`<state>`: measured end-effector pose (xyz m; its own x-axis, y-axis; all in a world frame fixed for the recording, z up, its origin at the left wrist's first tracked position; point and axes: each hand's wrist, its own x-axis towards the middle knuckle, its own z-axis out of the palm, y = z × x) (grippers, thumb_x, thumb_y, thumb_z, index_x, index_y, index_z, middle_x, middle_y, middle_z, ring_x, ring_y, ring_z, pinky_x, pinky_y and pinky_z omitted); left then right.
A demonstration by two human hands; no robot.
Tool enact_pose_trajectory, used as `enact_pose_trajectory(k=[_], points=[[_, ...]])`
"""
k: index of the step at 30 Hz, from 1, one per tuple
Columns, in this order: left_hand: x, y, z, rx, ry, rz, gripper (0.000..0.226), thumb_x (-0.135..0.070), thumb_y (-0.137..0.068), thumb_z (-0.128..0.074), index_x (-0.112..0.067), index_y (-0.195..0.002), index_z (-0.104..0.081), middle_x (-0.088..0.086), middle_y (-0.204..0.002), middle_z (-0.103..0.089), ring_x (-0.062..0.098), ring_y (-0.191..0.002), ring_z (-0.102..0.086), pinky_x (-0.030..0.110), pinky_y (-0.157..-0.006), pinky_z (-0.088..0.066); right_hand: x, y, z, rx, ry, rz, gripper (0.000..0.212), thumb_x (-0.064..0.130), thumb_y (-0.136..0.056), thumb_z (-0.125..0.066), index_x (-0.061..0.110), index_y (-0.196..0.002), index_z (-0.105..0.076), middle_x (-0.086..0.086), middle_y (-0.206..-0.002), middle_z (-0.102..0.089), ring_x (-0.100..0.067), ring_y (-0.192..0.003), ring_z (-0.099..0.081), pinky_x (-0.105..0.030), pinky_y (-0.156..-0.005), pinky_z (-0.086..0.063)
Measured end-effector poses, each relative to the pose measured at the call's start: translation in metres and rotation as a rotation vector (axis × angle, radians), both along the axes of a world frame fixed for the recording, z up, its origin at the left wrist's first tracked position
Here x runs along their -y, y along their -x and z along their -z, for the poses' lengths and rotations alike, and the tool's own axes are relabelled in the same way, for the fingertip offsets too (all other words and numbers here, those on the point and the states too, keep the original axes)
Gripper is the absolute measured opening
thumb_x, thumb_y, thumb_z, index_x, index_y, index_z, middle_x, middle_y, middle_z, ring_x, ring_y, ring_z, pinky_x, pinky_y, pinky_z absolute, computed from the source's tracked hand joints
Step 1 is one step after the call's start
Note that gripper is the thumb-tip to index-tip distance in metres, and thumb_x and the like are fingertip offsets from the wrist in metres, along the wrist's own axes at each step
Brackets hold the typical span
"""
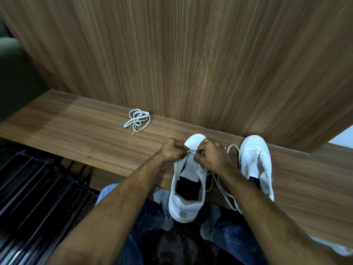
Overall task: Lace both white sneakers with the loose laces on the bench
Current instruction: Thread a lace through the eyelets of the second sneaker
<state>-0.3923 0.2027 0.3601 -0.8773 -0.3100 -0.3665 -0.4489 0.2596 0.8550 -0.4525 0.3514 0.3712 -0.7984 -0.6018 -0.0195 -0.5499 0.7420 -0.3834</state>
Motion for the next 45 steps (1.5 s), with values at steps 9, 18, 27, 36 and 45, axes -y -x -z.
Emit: enact_pose_trajectory(k=[9,18,27,36,45], points=[[0.001,-0.004,-0.001,-0.020,-0.100,-0.029,0.013,0.003,-0.089,-0.059,0.009,-0.096,-0.069,0.004,-0.062,-0.059,-0.001,-0.042,-0.047,0.011,-0.040,-0.036,0.006,-0.002,0.000,-0.067,-0.093,0.002,0.017,0.027,-0.080,-0.059,0.016,-0.084,-0.072,-0.003,-0.107,-0.061,-0.027,-0.096,-0.062,-0.034,-0.077,-0.048],[0.003,-0.002,0.000,-0.023,-0.156,-0.087,0.012,-0.012,-0.090,-0.062,-0.004,-0.088,-0.070,0.005,-0.079,-0.066,0.009,-0.067,-0.061,0.017,-0.044,-0.046,0.006,-0.004,0.015,-0.030,0.003,0.056,0.019,0.028,-0.087,-0.056,0.023,-0.092,-0.074,0.000,-0.110,-0.062,-0.028,-0.098,-0.062,-0.034,-0.076,-0.047],[0.008,0.014,0.015,-0.060,0.335,0.056,0.021,-0.020,-0.078,-0.064,-0.018,-0.060,-0.055,-0.001,-0.067,-0.067,0.018,-0.070,-0.061,0.025,-0.070,-0.049,-0.002,0.000,0.018,0.158,0.159,0.195,0.025,0.040,-0.078,-0.069,0.027,-0.100,-0.068,0.004,-0.107,-0.069,-0.020,-0.100,-0.063,-0.032,-0.081,-0.051],[0.054,0.015,-0.035,-0.416,-0.527,-0.890,0.028,0.006,-0.096,-0.030,-0.006,-0.077,-0.046,0.011,-0.053,-0.061,0.014,-0.038,-0.061,0.021,-0.033,-0.043,-0.011,0.001,0.022,0.356,0.277,0.117,0.043,0.038,-0.079,-0.075,0.019,-0.116,-0.064,0.007,-0.117,-0.062,-0.011,-0.110,-0.056,-0.028,-0.087,-0.045],[0.035,-0.001,0.015,-0.232,0.196,-0.464,0.053,0.001,-0.085,-0.053,-0.013,-0.135,-0.044,0.012,-0.126,-0.053,0.028,-0.115,-0.054,0.038,-0.100,-0.042,-0.014,0.001,0.025,0.427,0.329,0.086,0.044,0.032,-0.084,-0.072,0.015,-0.123,-0.062,0.002,-0.125,-0.060,-0.012,-0.117,-0.055,-0.024,-0.092,-0.042]])
